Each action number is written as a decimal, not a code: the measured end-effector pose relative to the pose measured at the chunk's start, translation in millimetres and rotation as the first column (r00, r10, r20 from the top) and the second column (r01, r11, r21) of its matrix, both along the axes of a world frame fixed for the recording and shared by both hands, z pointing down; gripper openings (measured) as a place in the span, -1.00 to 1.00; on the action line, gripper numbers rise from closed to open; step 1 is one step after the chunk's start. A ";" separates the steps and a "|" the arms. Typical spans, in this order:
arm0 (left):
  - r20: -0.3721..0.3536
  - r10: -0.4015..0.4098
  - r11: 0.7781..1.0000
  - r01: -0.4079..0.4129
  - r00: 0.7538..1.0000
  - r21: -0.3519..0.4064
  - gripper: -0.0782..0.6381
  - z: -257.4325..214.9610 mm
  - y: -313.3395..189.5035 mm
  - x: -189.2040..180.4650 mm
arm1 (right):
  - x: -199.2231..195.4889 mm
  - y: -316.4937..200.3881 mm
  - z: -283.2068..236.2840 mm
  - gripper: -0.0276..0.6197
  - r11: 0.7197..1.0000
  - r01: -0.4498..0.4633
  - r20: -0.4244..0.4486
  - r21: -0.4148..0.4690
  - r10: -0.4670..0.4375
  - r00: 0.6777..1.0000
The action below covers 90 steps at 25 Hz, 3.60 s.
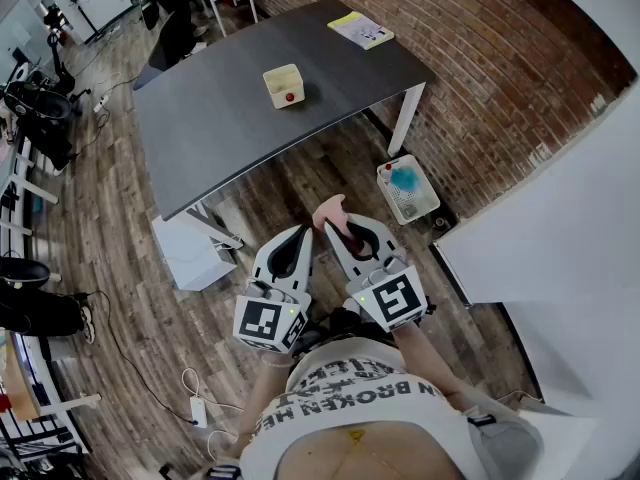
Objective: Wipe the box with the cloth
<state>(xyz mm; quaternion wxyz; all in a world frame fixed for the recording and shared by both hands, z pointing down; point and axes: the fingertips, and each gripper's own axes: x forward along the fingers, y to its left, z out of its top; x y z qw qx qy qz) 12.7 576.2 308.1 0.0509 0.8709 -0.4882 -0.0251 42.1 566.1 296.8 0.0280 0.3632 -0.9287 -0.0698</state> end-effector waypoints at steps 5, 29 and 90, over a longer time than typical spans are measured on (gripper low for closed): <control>-0.008 0.009 1.000 -0.009 1.000 -0.008 -0.76 4.6 -8.9 8.7 | 10.2 -10.7 4.7 -0.86 1.000 0.002 0.009 0.003 -0.002 1.000; -0.002 0.053 0.997 -0.053 0.999 -0.053 -0.76 22.5 -202.6 -57.7 | -46.2 -201.2 23.3 -0.86 0.997 -0.057 -0.022 -0.048 0.056 0.998; 0.067 -0.123 0.975 0.133 0.990 -0.179 -0.76 72.6 -600.7 -88.5 | -59.7 -604.8 70.4 -0.86 0.978 0.177 -0.153 -0.110 -0.193 0.969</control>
